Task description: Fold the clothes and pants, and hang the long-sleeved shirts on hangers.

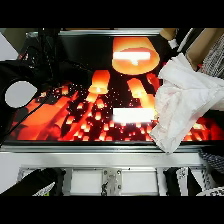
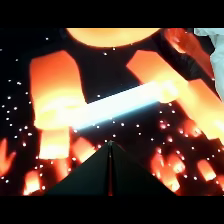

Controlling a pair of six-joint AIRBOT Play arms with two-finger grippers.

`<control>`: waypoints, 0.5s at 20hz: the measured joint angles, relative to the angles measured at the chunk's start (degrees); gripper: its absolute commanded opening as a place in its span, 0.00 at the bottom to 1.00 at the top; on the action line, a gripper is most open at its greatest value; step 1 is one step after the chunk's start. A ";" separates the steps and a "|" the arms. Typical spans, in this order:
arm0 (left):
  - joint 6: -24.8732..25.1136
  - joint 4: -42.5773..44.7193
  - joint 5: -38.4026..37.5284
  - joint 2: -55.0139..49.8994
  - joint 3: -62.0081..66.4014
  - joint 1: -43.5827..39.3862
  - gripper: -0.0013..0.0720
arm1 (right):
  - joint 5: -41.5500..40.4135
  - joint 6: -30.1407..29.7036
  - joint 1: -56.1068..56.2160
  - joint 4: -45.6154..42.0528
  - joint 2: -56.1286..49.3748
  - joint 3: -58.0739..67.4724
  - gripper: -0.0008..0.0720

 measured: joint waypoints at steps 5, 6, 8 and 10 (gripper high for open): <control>-0.20 0.00 -0.11 0.00 -0.04 0.09 0.04 | 17.94 5.11 12.22 -5.97 -3.54 -0.09 0.52; -0.20 -0.13 -0.09 0.15 -0.42 0.37 0.04 | 19.74 6.25 16.28 -9.49 -3.96 -0.15 0.52; -0.68 -1.57 0.13 1.18 -2.51 1.79 0.04 | 21.70 9.25 26.95 -18.80 -4.52 -0.59 0.52; -1.07 -4.96 1.22 3.08 -6.25 4.48 0.04 | 21.94 12.55 38.21 -27.67 -5.11 -1.64 0.52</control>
